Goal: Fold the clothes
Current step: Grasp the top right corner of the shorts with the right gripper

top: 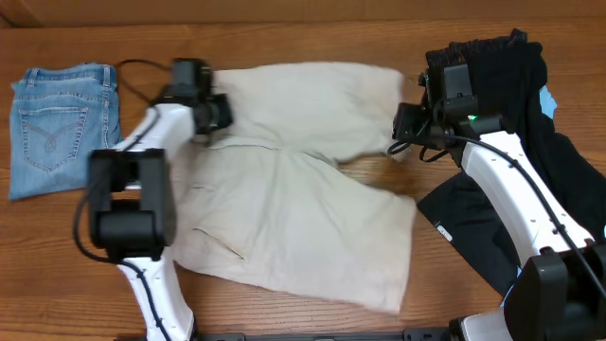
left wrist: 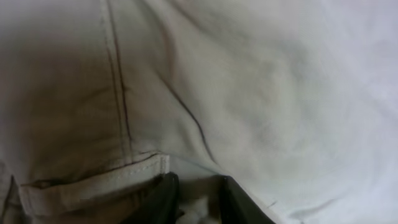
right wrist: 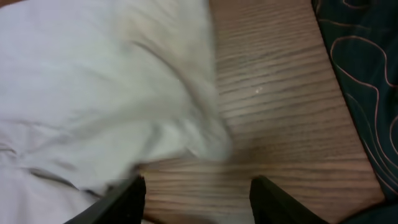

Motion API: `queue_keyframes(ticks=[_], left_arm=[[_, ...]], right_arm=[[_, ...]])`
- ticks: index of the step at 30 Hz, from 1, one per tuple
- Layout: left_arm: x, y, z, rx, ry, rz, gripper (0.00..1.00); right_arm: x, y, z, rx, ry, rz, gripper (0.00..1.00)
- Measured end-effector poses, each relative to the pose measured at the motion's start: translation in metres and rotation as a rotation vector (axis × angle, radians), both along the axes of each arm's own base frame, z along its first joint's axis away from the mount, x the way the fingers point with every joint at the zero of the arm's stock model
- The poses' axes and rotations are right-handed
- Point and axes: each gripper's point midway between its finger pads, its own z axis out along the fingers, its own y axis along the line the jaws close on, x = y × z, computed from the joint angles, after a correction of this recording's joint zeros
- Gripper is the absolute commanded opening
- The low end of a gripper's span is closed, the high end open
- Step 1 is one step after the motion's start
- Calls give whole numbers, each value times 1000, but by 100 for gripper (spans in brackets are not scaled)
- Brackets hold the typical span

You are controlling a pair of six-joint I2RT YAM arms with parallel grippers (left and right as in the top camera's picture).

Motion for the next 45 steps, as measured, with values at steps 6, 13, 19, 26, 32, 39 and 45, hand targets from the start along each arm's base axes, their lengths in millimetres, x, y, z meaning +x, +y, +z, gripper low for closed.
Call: queue_keyframes(ticks=[6,13,19,26,32,39,45], left_arm=[[-11,79,2,-150,24,175,39],[-13,73,3,-153,39,153,45],[-12,62,2,-115,46,122,47],[-12,61,2,-95,48,120,48],[-12,60,2,-92,49,119,49],[-12,60,2,-88,51,119,49],[-12,60,2,-84,53,120,50]], right_arm=[[20,14,-26,18,-10,90,73],[80,38,-45,67,-199,192,72],[84,57,-84,25,-207,392,72],[82,89,-120,-15,-229,571,70],[91,90,-121,-53,-276,582,6],[99,65,-126,-184,-250,498,4],[123,35,-64,-368,-356,386,4]])
